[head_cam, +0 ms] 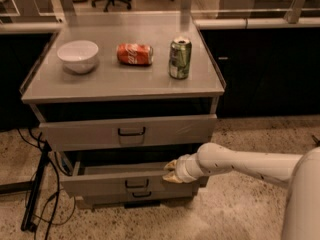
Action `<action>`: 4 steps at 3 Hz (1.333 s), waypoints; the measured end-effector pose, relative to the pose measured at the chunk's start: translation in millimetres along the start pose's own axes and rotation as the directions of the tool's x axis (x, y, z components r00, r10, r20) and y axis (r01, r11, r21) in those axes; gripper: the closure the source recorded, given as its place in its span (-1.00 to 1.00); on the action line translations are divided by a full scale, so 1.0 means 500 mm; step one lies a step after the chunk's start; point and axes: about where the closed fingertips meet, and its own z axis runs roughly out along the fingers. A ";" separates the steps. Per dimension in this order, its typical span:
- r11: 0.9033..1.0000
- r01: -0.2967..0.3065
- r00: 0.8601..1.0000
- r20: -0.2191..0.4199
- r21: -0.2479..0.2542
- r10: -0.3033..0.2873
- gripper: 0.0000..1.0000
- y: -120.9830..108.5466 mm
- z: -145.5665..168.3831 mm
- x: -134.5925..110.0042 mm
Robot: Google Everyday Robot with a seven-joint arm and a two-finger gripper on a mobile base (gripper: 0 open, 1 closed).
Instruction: Open middle drawer
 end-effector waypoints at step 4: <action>1.000 0.000 1.000 0.000 0.000 0.000 -0.86 0.000 0.000 0.000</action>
Offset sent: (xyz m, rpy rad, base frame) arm 0.0001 0.0000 0.0000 0.0000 0.0000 0.0000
